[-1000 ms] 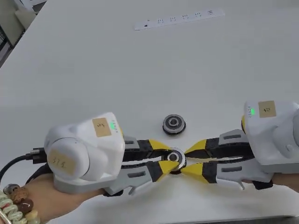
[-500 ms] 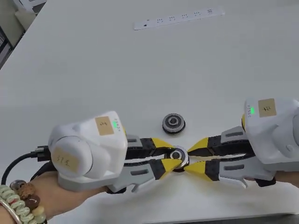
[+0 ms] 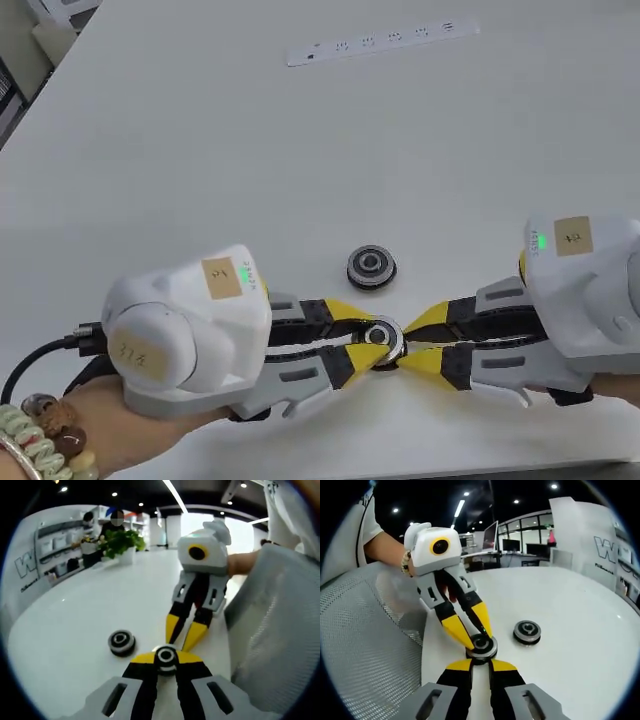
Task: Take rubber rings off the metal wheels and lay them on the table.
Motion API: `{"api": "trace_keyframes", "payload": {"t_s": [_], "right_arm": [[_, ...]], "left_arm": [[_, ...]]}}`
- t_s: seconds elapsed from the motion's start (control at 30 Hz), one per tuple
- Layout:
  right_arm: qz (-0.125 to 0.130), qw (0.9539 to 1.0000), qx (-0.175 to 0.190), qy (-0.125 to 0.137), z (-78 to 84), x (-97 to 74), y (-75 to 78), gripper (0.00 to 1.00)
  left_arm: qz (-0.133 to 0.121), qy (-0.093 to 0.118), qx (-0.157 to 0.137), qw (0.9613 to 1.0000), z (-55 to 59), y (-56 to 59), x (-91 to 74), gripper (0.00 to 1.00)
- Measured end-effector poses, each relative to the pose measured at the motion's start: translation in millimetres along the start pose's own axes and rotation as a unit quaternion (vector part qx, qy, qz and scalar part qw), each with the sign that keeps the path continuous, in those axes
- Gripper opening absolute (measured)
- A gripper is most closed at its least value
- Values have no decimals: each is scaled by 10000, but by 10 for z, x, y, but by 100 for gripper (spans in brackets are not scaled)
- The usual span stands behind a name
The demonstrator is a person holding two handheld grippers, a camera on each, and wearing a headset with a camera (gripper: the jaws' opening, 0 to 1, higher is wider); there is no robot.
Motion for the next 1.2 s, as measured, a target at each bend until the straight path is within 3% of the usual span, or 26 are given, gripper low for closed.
{"api": "trace_keyframes", "payload": {"t_s": [1.2], "right_arm": [[-4, 9995, 310, 95, 19, -5, 4, 4]], "left_arm": [[-44, 37, -37, 10000, 2, 5, -4, 14]]}}
Point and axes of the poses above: the centre of the closed fingertips' face, and the gripper's own axes: x roughly forward along the fingers, y roughly to its right, z roughly out of its underside, the point moved 7 cm from there along -x, roughly backward along the fingers, and after that the axes turned 15 degrees about -x, right-handed, at the moved point
